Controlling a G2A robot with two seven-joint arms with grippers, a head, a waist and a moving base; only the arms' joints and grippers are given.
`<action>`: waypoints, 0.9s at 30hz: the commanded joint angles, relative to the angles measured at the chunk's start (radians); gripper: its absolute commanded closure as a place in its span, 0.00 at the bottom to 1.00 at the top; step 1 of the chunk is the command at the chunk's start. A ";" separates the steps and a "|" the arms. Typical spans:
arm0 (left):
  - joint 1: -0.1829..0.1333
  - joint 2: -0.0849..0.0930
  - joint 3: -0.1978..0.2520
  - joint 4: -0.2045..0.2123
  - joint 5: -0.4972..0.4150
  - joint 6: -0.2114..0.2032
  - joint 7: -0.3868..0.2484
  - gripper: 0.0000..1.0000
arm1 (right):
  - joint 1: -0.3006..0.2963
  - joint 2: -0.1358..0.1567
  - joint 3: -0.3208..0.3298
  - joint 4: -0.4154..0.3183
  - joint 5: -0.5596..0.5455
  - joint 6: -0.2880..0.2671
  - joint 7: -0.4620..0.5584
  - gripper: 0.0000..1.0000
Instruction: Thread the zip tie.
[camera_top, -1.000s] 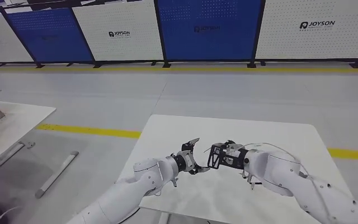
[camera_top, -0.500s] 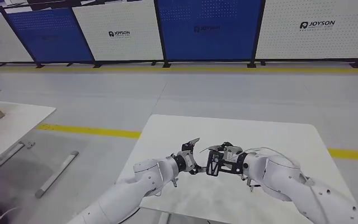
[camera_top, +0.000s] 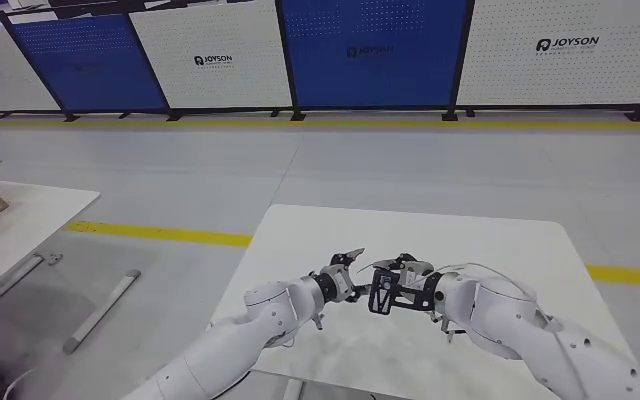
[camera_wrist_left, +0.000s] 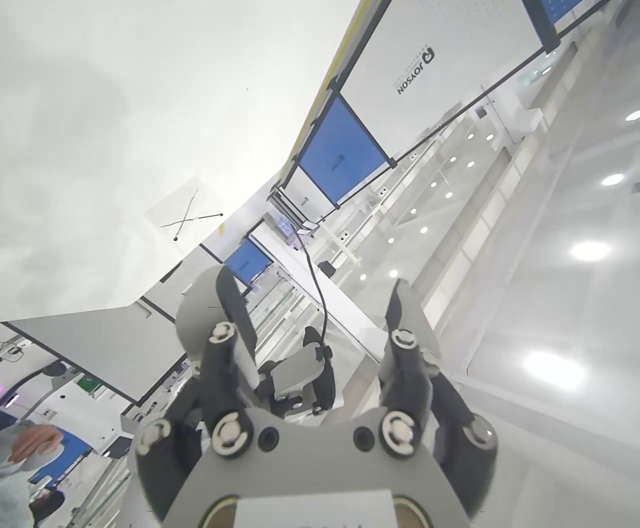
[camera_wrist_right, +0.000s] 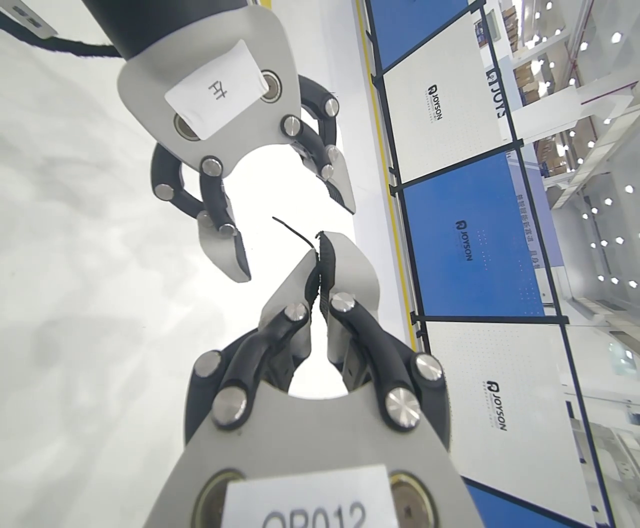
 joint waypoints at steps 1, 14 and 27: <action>0.001 -0.003 -0.002 0.002 0.002 0.002 -0.002 0.84 | 0.000 0.000 0.000 0.000 0.000 0.000 0.000 1.00; 0.006 -0.018 -0.013 0.010 0.013 0.021 -0.004 1.00 | 0.000 0.000 0.000 0.000 0.000 0.000 0.000 1.00; 0.040 -0.023 -0.020 -0.007 0.179 -0.007 0.008 1.00 | -0.115 0.030 0.122 0.016 0.062 0.033 -0.075 0.00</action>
